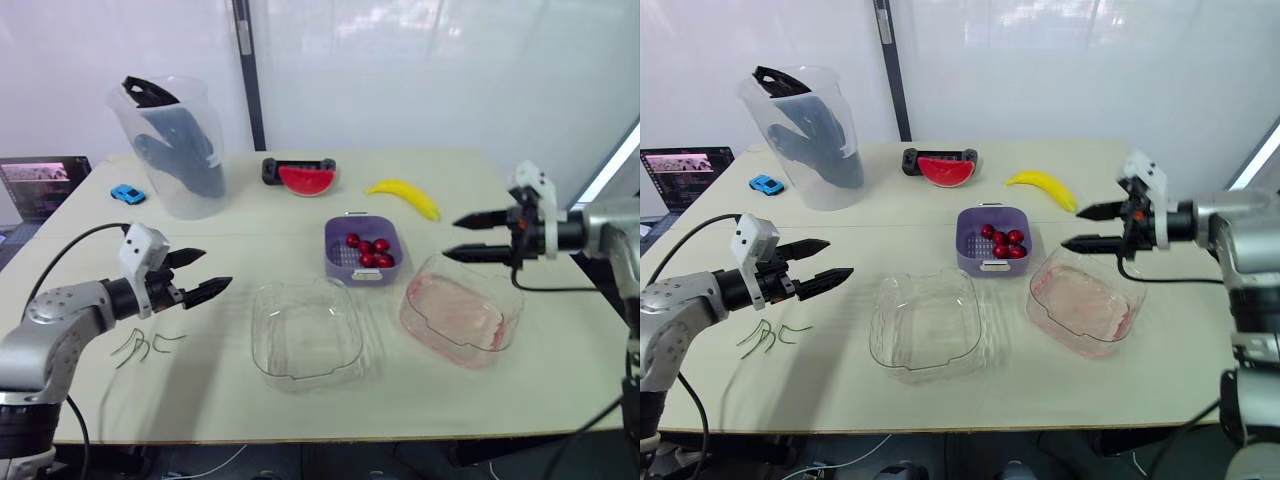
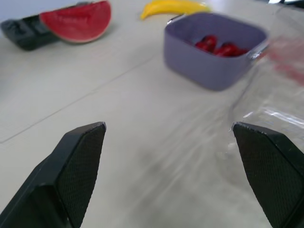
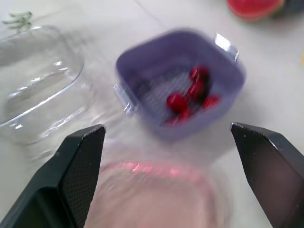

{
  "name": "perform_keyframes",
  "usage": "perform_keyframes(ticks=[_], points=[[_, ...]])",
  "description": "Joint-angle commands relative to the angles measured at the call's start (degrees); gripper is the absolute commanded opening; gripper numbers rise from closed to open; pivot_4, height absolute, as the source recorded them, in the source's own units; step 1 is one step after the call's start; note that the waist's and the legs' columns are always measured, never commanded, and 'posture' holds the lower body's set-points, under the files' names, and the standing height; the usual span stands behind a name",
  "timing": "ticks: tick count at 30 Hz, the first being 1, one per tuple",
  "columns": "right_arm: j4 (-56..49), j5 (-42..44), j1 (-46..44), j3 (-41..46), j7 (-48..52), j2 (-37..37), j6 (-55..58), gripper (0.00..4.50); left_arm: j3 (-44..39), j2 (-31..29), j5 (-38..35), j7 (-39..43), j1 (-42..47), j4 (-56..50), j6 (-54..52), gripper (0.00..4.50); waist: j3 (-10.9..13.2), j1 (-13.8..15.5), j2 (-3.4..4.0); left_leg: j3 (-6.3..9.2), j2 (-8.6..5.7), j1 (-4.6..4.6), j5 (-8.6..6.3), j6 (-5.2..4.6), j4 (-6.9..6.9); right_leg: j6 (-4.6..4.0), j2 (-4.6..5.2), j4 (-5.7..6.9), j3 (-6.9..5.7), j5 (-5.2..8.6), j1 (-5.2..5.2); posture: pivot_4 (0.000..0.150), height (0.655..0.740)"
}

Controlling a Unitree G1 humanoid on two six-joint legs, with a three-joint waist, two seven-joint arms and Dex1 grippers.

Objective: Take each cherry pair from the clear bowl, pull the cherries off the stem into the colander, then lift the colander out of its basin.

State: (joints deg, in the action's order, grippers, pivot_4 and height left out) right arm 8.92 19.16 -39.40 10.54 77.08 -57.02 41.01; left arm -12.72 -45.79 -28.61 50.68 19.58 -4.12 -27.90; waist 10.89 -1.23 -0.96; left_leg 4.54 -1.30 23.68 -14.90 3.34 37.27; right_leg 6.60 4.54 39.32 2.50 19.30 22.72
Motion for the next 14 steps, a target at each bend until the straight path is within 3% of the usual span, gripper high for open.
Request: perform_keyframes(ticks=[1,6,14], points=[[-6.5,4.1,4.8,10.9,-5.6,-0.7,1.4,4.48,-0.9,-1.6,1.9,2.6,1.1,3.3,4.6,4.5,0.0,-0.1,0.01,-0.05,0.01,-0.02,-0.01,-0.01,0.0,0.0,0.0,0.03,0.04,0.0,0.02,0.15,0.74],[-11.1,2.9,20.6,20.9,-12.1,3.4,-8.8,4.48,-3.9,-3.2,1.2,4.9,0.8,8.0,6.1,4.5,0.0,0.2,-0.03,-0.01,0.06,-0.09,-0.03,-0.05,-0.01,0.0,-0.01,0.0,-0.01,0.0,-0.11,0.15,0.74],[-10.8,3.7,23.0,20.0,-17.8,5.1,-14.9,4.48,-8.8,-6.0,0.4,7.8,-3.7,9.7,5.1,4.5,0.0,-0.3,0.02,-0.07,0.12,-0.3,-0.03,-0.06,-0.02,0.01,-0.01,0.03,0.07,0.0,-0.24,0.15,0.74]])
